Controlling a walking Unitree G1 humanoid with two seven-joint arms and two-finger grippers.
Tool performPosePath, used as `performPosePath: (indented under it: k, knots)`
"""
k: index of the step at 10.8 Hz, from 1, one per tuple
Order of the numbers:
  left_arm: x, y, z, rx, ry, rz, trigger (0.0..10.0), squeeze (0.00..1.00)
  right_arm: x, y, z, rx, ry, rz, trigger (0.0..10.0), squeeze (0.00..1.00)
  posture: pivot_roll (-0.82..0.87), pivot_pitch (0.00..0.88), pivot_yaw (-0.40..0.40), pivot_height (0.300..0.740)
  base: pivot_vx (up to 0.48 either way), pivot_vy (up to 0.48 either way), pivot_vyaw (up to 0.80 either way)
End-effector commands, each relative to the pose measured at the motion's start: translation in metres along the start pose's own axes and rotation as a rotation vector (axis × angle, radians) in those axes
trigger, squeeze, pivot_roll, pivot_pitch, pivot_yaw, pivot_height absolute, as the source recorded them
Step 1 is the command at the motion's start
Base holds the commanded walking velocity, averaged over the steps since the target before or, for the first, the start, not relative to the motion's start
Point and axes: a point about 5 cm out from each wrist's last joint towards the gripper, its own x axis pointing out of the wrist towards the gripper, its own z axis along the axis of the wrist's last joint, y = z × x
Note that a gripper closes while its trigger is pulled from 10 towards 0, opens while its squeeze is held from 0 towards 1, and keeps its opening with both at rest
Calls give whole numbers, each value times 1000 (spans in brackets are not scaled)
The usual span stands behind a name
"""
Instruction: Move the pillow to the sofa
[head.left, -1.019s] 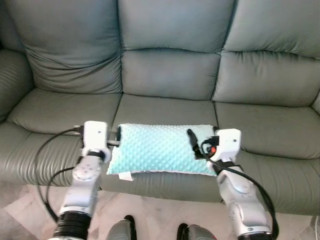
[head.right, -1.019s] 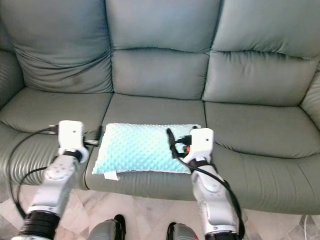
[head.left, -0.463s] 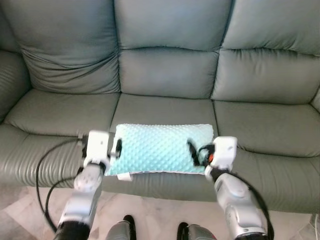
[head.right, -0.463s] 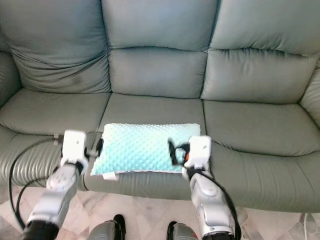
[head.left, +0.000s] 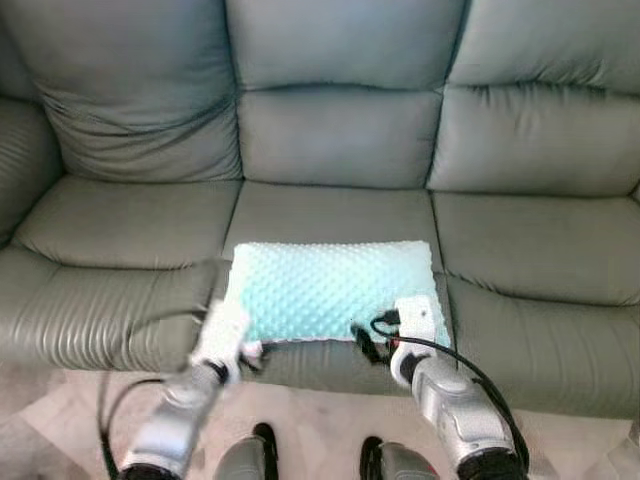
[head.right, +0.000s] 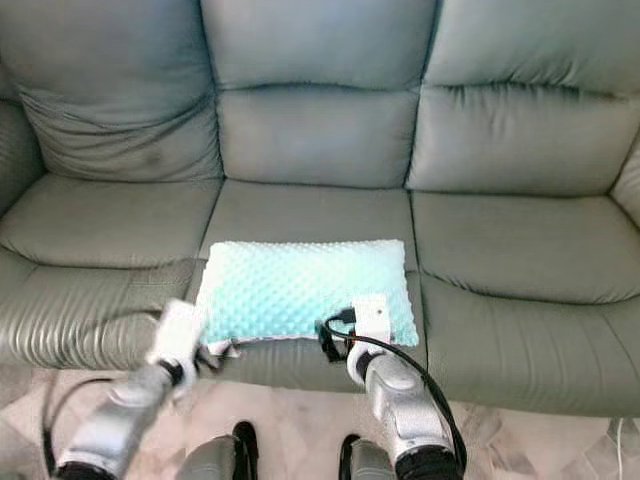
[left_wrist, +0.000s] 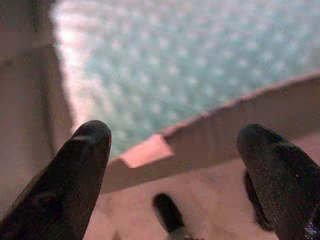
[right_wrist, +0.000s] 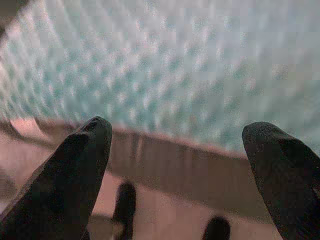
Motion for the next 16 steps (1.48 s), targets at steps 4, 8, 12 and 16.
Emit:
performPosePath:
  k: [4,8,12,16]
  knots:
    - [-6,-11,10,25,20,-74,10000,0,10,5,-24,135,199,79,10000,0,-63,367,46,740,0,0,0]
    - [-11,-18,6,-17,98,-166,10000,0,19,0,-17,107,191,166,10000,0,-29,386,51,740,0,0,0]
    - [-15,-22,11,5,82,-184,10000,0,16,-26,-6,141,109,145,10000,0,4,400,64,740,0,0,0]
    - [-24,-17,11,10,92,-166,10000,0,19,-41,19,-15,0,19,10000,0,43,413,71,740,0,0,0]
